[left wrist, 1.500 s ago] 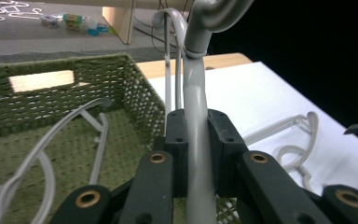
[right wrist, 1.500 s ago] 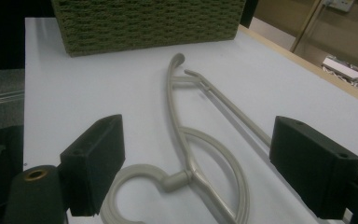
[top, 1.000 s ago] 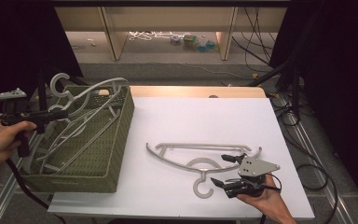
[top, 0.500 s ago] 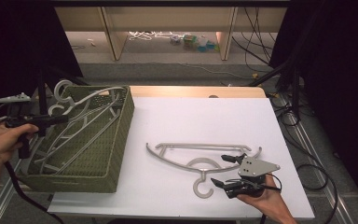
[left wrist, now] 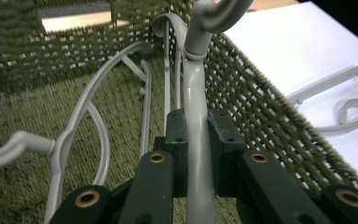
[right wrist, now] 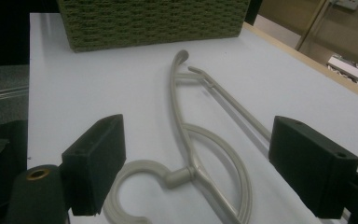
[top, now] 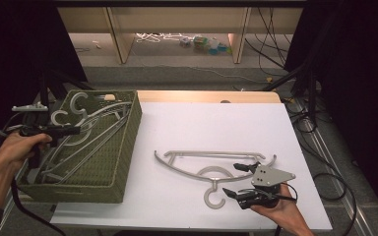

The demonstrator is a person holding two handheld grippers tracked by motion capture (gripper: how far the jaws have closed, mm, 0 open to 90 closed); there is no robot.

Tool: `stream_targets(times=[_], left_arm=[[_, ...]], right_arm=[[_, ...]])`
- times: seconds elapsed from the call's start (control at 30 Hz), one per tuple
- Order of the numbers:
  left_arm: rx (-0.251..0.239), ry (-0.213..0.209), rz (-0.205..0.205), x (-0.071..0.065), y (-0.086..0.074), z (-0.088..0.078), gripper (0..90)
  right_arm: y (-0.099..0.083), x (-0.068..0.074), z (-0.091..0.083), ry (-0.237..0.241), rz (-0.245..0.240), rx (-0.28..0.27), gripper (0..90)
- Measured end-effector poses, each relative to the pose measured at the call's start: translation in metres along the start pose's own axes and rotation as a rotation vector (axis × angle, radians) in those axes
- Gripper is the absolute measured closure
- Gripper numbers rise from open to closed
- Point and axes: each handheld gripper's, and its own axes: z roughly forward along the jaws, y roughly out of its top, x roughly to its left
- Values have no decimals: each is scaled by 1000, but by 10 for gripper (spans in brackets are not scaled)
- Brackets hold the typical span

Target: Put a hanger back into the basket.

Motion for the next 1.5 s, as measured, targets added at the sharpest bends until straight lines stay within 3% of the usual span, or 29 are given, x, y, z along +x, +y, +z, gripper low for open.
stream_targets(times=[0.23,0.4,0.5,0.6,0.63,0.73,0.77,0.83,1.0,1.1,1.17,1.3,1.5], left_arm=[[30,1,-31,3,-12,13,791],[58,28,-49,6,-19,20,784],[96,62,-12,8,-20,22,777],[103,83,-10,10,-21,24,774],[145,127,26,13,-22,24,776],[166,161,25,17,-26,26,776],[163,183,21,23,-28,25,773],[164,178,8,24,-28,25,773],[174,210,-20,28,-27,25,762],[174,248,-33,30,-28,25,746],[164,315,-36,33,-28,21,727],[143,338,-57,34,-28,15,695],[81,315,-67,28,-24,1,663]], right_arm=[[0,0,1,4,-4,4,198],[0,1,1,4,-8,4,199],[0,0,1,5,-7,5,199],[0,0,1,5,-6,3,199],[0,0,1,6,-7,5,200],[0,0,1,8,-7,4,200],[-1,0,1,6,-7,5,200],[-1,0,0,11,-15,7,200],[-1,0,1,9,-12,5,201],[-1,-1,0,15,-15,15,199],[-1,0,0,9,-10,5,200],[-1,-1,0,12,-6,11,198],[-1,-1,0,12,-10,16,197]])
